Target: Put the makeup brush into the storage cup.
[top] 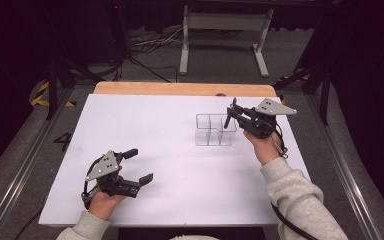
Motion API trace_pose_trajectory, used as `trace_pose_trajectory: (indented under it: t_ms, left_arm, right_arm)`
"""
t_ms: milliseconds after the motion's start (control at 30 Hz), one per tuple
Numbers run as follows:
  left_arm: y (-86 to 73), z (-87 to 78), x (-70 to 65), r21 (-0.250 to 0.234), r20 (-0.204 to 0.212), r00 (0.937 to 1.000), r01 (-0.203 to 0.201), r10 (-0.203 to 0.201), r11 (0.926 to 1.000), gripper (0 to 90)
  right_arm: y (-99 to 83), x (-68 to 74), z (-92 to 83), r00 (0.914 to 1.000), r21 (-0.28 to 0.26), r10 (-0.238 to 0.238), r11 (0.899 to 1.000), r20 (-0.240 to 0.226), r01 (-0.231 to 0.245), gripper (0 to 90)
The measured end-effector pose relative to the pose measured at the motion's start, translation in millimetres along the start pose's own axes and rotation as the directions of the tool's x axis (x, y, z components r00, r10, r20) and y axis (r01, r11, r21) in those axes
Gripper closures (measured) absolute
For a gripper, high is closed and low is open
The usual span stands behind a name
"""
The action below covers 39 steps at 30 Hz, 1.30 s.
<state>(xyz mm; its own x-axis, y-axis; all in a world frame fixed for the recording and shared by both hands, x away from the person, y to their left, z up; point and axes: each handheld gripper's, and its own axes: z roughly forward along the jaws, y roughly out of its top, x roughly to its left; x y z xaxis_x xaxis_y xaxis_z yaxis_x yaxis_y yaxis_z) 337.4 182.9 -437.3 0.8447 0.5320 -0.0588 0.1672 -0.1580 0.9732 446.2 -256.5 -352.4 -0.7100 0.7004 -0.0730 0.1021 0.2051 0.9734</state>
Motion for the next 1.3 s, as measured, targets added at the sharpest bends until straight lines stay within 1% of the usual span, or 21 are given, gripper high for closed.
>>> trace_pose_trajectory:
  t_ms: [200,433,467,567,700,1067,1100,1233,1300]
  left_arm:
    - [-0.3,0.5,0.3,-0.001,0.002,1.0,0.0,0.0,1.0,3.0]
    - [-0.7,1.3,-0.3,-0.004,0.006,1.0,0.004,-0.004,1.0,3.0]
    - [-0.8,1.5,-0.2,-0.004,0.006,1.0,0.006,-0.006,1.0,3.0]
    - [-0.9,1.9,-0.7,0.004,0.008,1.0,0.005,-0.005,1.0,3.0]
    - [-1.0,1.9,-0.6,0.003,0.009,0.9999,0.009,-0.009,1.0,3.0]
    - [-0.8,2.0,0.4,0.004,0.006,1.0,0.007,-0.007,1.0,3.1]
    - [-0.7,2.1,0.4,0.002,0.007,1.0,0.007,-0.007,1.0,3.0]
    - [-0.2,3.4,1.0,0.0,0.007,0.9999,0.009,-0.009,1.0,3.0]
    - [0.3,4.8,1.7,0.001,0.01,0.9999,0.009,-0.009,1.0,3.0]
  right_arm:
    - [-6.4,-2.2,2.4,1.0,0.013,0.004,1.0,0.0,-0.004,76.1]
    - [-9.6,-0.5,4.7,1.0,0.03,0.004,1.0,-0.001,-0.004,76.1]
    - [-10.6,-1.1,6.1,1.0,0.031,-0.003,1.0,-0.001,0.003,76.1]
    - [-11.7,-1.5,6.7,1.0,0.038,0.0,0.999,-0.004,0.0,76.1]
    - [-13.7,-0.2,8.0,1.0,0.05,-0.001,0.999,-0.008,0.001,76.1]
    - [-13.9,2.1,7.7,0.9999,0.054,-0.001,0.999,-0.016,0.002,75.7]
    - [-13.7,2.3,7.0,0.9999,0.051,-0.001,0.999,-0.016,0.001,74.2]
    - [-11.9,2.7,3.0,0.9997,0.029,0.021,0.999,-0.01,-0.021,52.7]
    - [-10.3,2.5,-0.5,0.9995,0.015,0.026,1.0,-0.015,-0.026,42.1]
